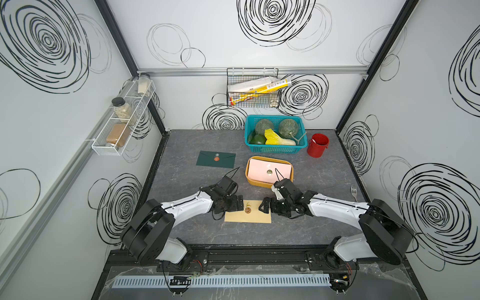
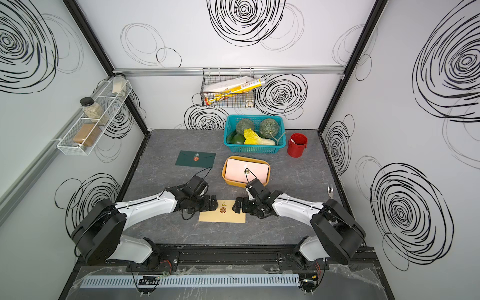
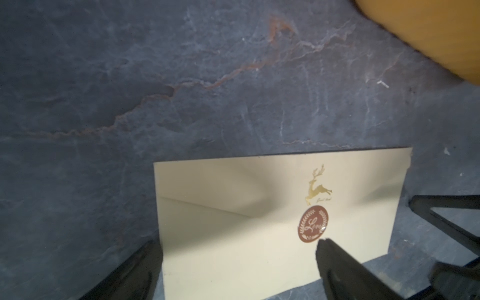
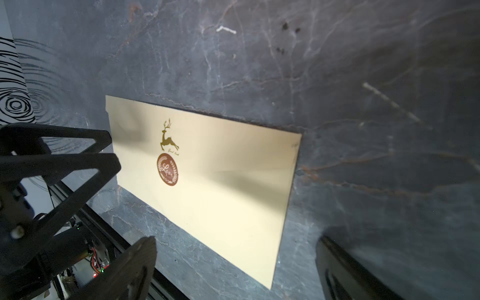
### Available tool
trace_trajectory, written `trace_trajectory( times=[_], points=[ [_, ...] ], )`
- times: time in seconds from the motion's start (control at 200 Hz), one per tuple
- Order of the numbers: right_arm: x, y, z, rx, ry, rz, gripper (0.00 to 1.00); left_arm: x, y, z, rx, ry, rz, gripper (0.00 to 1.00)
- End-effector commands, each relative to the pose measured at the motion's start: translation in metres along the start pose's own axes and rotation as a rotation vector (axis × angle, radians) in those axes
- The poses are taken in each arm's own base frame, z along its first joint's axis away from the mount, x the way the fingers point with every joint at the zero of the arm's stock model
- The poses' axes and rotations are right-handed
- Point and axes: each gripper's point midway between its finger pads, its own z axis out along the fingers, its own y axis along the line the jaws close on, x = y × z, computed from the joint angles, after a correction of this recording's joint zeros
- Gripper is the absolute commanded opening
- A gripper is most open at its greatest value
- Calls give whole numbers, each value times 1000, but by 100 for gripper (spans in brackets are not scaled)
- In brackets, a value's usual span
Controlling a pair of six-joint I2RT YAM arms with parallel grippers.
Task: Put the sealed envelopes into the storage box
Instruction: Pick up the envelope from the center of the board.
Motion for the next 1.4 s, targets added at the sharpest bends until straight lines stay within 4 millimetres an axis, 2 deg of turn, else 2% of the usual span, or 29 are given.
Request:
trace_trajectory(
  times=[0.0, 0.22, 0.415, 0.781, 1.021, 1.121, 1.211, 1.327, 1.392],
  points=[
    [13, -12, 12, 39, 41, 81, 100, 28, 7, 13, -4, 97, 3, 99],
    [22, -26, 19, 74, 49, 114, 100, 40, 7, 18, 20, 123, 0, 99],
    [31, -33, 28, 91, 77, 106, 100, 40, -1, 20, 69, 128, -4, 99],
    [24, -19, 33, 68, 62, 48, 100, 39, -3, 20, 83, 123, 3, 99],
    [33, -27, 44, 100, 85, 39, 99, 36, -10, 17, 111, 115, 3, 99],
    [36, -39, 43, 137, 79, 36, 91, 28, -7, 9, 100, 91, 3, 99],
    [40, -48, 42, 163, 81, 30, 84, 13, -4, -3, 95, 53, 9, 99],
    [40, -53, 42, 180, 73, 14, 83, -13, -4, -18, 91, 2, 72, 99],
    [36, -54, 40, 191, 56, -1, 83, -30, -16, -26, 105, -33, 189, 97]
  ],
)
